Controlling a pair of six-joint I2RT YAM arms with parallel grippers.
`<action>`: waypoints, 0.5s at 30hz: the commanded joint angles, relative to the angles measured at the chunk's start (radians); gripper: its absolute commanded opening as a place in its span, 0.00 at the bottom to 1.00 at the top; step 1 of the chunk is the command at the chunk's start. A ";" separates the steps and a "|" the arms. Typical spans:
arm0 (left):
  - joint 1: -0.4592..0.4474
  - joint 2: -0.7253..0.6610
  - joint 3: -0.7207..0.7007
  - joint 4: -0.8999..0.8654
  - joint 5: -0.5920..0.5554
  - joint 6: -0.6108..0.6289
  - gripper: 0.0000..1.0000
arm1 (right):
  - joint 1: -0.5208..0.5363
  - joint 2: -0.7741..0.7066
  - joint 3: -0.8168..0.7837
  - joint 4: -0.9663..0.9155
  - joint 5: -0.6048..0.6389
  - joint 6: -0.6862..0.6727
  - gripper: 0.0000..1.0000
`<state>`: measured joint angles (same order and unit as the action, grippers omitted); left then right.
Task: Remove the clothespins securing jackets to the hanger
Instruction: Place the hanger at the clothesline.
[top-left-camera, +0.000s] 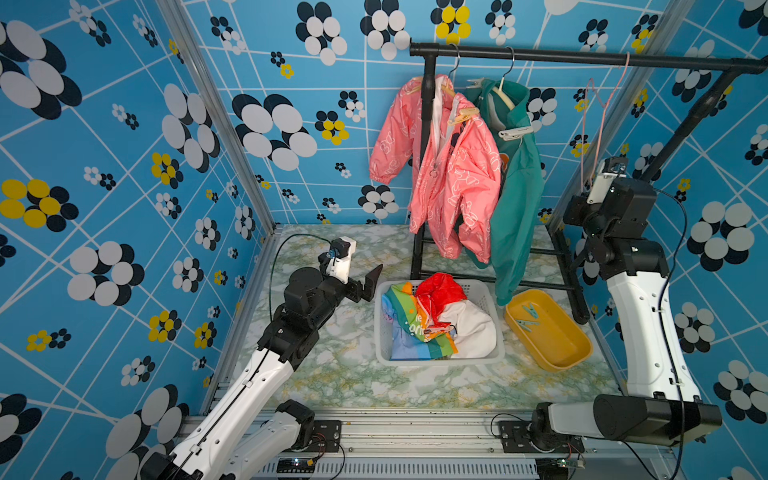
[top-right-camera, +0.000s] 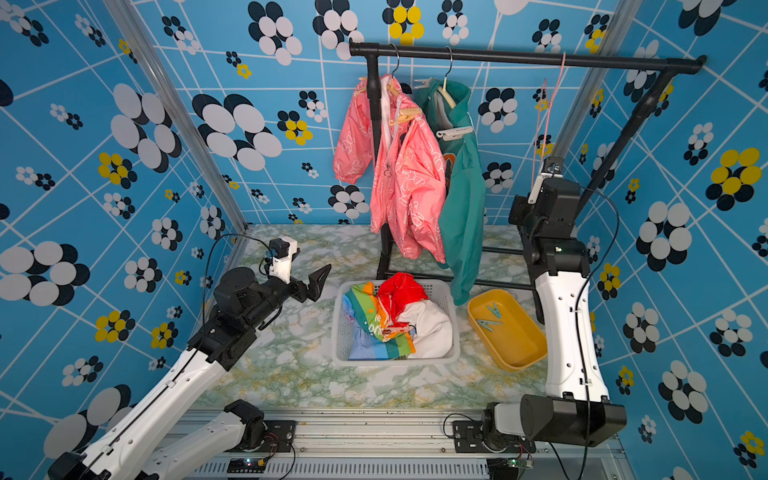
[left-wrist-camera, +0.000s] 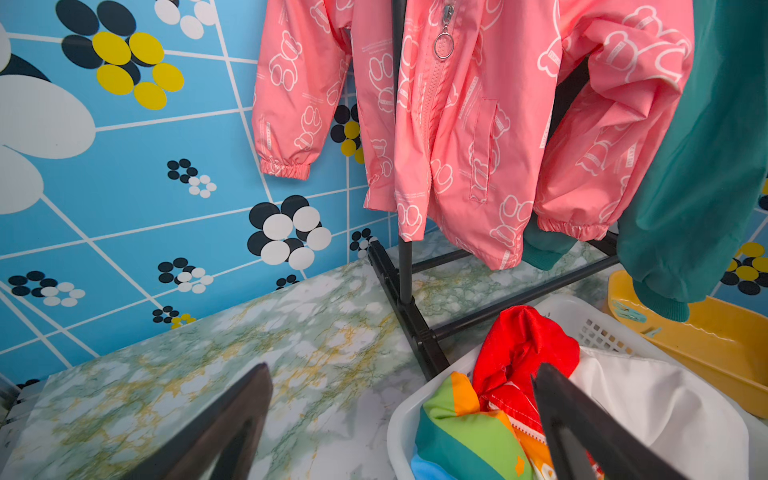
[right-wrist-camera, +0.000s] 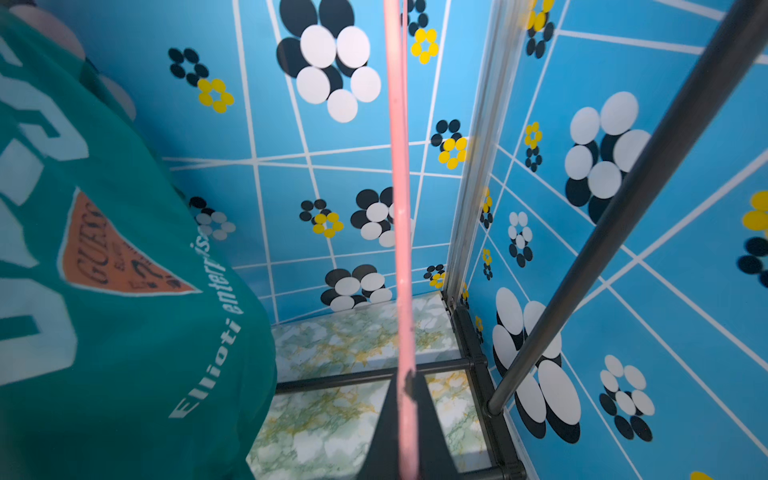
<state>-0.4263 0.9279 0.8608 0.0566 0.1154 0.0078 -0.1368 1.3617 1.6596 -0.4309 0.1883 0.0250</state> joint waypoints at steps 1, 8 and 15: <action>0.009 0.015 0.008 0.006 0.003 -0.011 1.00 | -0.095 0.004 -0.050 -0.100 -0.028 0.113 0.00; 0.008 0.019 0.009 0.004 0.004 -0.018 0.99 | -0.240 0.010 -0.077 -0.096 -0.076 0.154 0.00; 0.008 0.029 0.012 0.003 0.005 -0.019 0.99 | -0.262 -0.022 -0.091 -0.116 -0.075 0.175 0.16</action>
<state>-0.4263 0.9485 0.8608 0.0563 0.1158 0.0071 -0.3740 1.3560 1.6180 -0.3546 0.0776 0.1192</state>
